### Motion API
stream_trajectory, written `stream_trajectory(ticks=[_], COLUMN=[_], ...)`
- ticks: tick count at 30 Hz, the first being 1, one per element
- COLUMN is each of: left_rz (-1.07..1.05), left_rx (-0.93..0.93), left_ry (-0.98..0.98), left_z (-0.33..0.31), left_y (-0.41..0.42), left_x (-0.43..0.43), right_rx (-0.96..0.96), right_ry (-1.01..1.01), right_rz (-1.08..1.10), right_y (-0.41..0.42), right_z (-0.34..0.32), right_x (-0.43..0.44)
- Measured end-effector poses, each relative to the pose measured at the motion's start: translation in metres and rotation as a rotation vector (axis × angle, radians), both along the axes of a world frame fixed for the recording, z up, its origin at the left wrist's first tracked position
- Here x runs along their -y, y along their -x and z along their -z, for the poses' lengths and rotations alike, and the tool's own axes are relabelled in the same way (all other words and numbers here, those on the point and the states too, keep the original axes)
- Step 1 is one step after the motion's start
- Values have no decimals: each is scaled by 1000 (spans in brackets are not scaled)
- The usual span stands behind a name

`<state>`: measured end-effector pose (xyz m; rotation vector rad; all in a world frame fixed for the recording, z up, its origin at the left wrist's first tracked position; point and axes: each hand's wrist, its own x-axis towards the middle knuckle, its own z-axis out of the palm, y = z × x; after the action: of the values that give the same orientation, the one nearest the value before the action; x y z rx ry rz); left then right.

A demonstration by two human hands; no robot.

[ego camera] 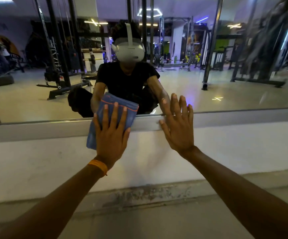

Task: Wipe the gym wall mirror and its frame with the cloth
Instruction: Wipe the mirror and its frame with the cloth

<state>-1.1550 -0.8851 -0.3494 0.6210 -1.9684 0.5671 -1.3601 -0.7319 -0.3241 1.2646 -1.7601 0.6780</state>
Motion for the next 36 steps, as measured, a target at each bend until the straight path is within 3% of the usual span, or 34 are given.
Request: stream_trajectory(ticks=[3,6,8,13,18,24,28,33,36], left_rz=[49,35,41,5,25,-4,-105,-27,-65], left_rx=[97,69,43,7,26,-109,-258,-70,-165], left_ry=[68,72,72,68,48,2,-137,-56,-116], left_z=[4,6,6,9,13,12,14,14,12], left_y=[52,69,50,-7,26,-63,-89,-43,-81], left_x=[-29,-31,-19,7,-11,45,59,25,51], right_rx=[-57,-114,-137,26,-24,-94,-138,-154,-248], right_ry=[-61,-121,-127,-21,-48,-14,-48,-45,-84], right_rz=[-26,-66,-44,20,4,-7,-185,-176,-145], right_y=[13,29,34,-5,-28,-13,-57,-71,-51], right_z=[0,7,16,32,30,19,4,-12,-13], right_x=[-10,-27,-33,-7,11,-2,32,56,44])
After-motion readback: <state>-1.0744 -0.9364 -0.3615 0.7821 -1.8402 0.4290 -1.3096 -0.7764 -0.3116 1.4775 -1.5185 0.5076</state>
